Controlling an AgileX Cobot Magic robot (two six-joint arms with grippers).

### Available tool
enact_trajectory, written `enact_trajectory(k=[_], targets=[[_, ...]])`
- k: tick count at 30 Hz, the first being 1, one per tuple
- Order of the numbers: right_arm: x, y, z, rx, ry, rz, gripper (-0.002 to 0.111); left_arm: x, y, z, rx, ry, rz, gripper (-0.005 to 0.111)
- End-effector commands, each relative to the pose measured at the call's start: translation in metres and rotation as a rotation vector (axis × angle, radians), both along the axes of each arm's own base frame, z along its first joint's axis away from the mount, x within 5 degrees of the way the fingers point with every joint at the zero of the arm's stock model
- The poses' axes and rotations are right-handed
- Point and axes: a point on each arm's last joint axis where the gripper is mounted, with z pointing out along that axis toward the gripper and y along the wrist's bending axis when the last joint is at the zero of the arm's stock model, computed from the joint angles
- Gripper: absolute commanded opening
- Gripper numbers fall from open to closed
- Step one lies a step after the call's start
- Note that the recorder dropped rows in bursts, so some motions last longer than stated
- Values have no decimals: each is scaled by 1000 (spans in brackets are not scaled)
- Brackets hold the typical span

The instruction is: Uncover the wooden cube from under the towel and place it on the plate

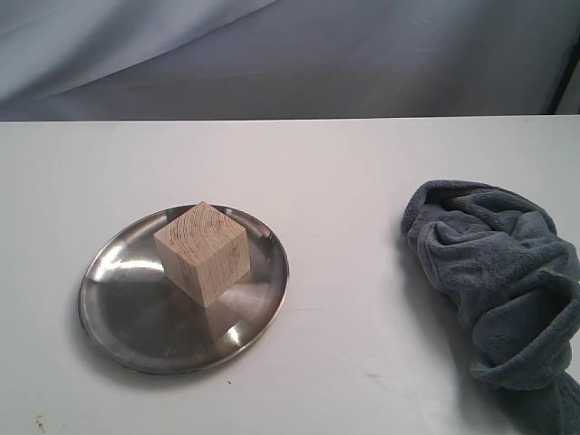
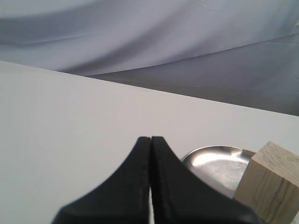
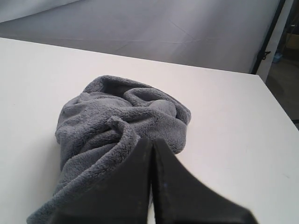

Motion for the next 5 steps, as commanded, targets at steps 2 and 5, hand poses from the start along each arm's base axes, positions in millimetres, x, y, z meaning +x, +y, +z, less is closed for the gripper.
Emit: enact_trajectory(k=[2,5], targets=[[0,0,-1,3,2,-9,0,0,0,-1,-8,-6,3,0],[0,0,-1,3,2,-9,0,0,0,-1,-8,-6,3,0]])
